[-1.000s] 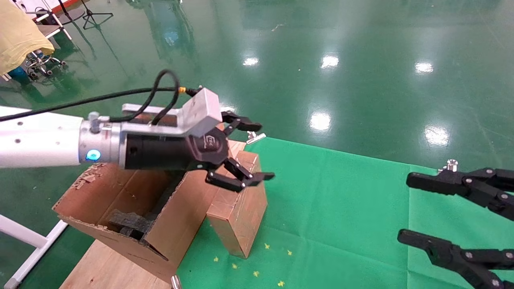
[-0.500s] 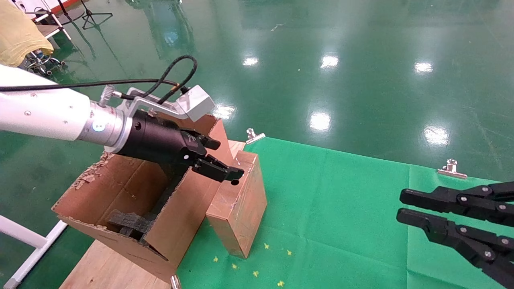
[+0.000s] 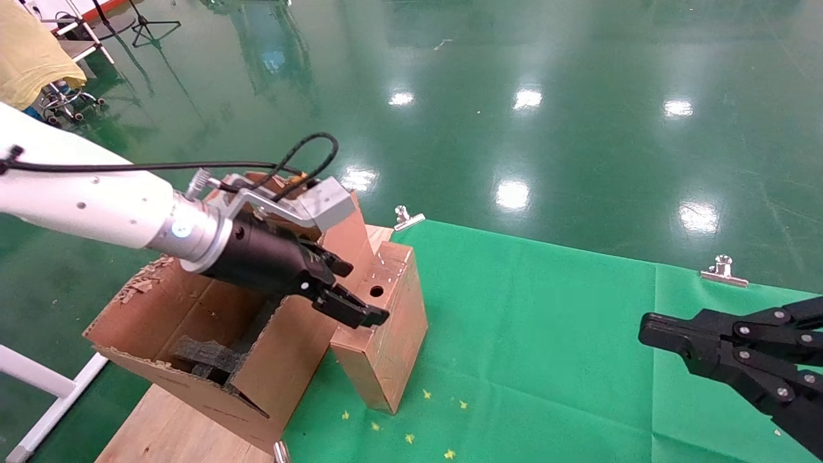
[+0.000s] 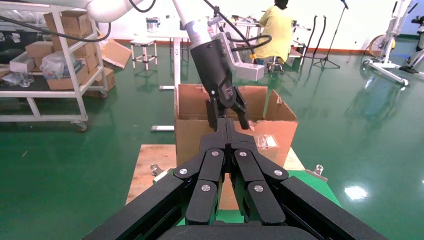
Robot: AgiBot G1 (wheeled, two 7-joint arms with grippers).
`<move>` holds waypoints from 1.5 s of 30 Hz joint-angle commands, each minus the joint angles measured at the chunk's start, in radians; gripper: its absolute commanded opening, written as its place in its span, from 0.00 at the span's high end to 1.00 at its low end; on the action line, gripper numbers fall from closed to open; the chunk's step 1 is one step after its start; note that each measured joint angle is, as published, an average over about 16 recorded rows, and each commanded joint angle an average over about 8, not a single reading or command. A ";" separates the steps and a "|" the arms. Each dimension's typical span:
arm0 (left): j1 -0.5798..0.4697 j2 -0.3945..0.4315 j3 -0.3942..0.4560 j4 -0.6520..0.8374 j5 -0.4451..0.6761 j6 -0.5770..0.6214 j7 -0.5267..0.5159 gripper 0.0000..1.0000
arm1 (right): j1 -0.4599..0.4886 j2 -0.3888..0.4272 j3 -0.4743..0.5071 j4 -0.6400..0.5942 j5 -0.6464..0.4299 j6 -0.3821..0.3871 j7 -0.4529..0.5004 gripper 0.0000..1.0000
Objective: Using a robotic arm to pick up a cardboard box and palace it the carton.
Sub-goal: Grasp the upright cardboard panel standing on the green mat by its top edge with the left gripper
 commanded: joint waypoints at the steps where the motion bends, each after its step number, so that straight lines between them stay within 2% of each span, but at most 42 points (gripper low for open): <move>1: 0.005 0.003 0.012 -0.001 0.001 -0.004 0.003 0.00 | 0.000 0.000 0.000 0.000 0.000 0.000 0.000 1.00; 8: 0.014 0.009 0.030 -0.003 0.006 -0.027 0.037 0.00 | 0.000 0.000 0.000 0.000 0.000 0.000 0.000 0.99; 11: 0.014 0.010 0.033 -0.003 0.011 -0.035 0.051 0.00 | 0.000 0.000 0.000 0.000 0.000 0.000 0.000 0.85; 13: 0.014 0.010 0.034 -0.003 0.013 -0.038 0.055 0.14 | 0.000 0.000 0.000 0.000 0.000 0.000 0.000 0.61; 16: 0.015 0.010 0.036 -0.003 0.014 -0.040 0.057 0.51 | 0.000 0.000 0.000 0.000 0.000 0.001 0.000 0.25; 19: 0.014 0.010 0.035 -0.003 0.014 -0.040 0.056 0.88 | 0.000 0.000 0.000 0.000 0.000 0.001 0.000 0.01; 21: 0.014 0.010 0.035 -0.003 0.014 -0.040 0.055 1.00 | 0.000 0.000 0.000 0.000 0.000 0.001 0.000 0.00; 45: 0.013 0.009 0.031 -0.003 0.010 -0.037 0.050 1.00 | 0.000 0.000 0.000 0.000 0.001 0.000 0.000 0.00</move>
